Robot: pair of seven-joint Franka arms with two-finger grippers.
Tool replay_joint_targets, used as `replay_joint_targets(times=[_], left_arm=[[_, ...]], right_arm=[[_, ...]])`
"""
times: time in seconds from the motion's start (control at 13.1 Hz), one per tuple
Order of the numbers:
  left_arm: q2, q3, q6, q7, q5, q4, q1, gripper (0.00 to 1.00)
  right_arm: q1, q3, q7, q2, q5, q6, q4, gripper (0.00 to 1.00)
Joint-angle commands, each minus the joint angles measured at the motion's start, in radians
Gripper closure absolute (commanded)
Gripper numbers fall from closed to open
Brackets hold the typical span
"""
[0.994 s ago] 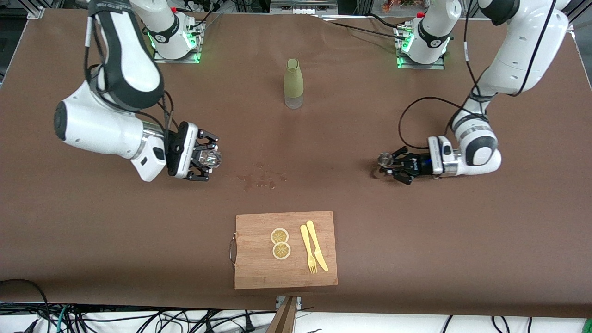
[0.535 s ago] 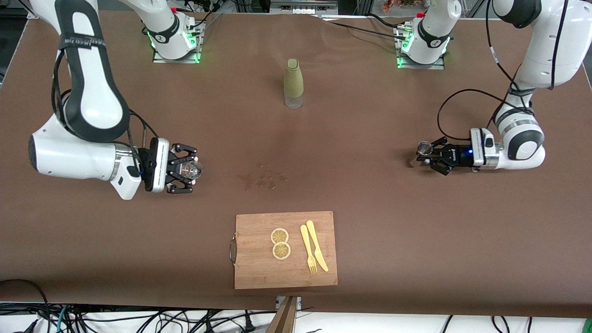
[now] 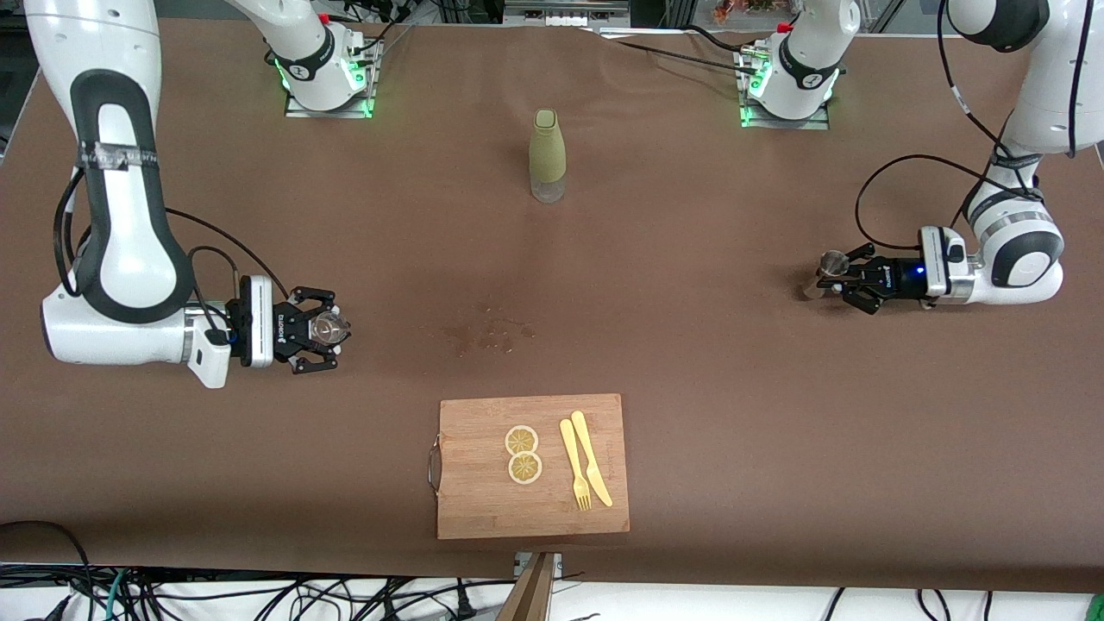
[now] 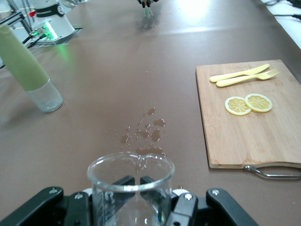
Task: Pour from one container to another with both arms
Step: 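Turn the jigger upright and move both grippers apart to their sides, then lower the jigger with the left gripper while the right gripper lowers the beaker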
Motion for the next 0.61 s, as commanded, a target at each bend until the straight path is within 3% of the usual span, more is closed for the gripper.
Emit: replay_joint_targets(times=[0.0, 0.54], left_arm=[[0.07, 0.016, -0.059, 0.179, 0.025, 0.059, 0.022, 1.0], [0.153, 0.044, -0.094, 0.268, 0.028, 0.123, 0.038, 1.0]], right_arm=[[-0.05, 0.016, -0.148, 0.083, 0.063, -0.048, 0.038, 0.88], [-0.102, 0.016, -0.396, 0.269, 0.223, -0.148, 0.037, 0.88]])
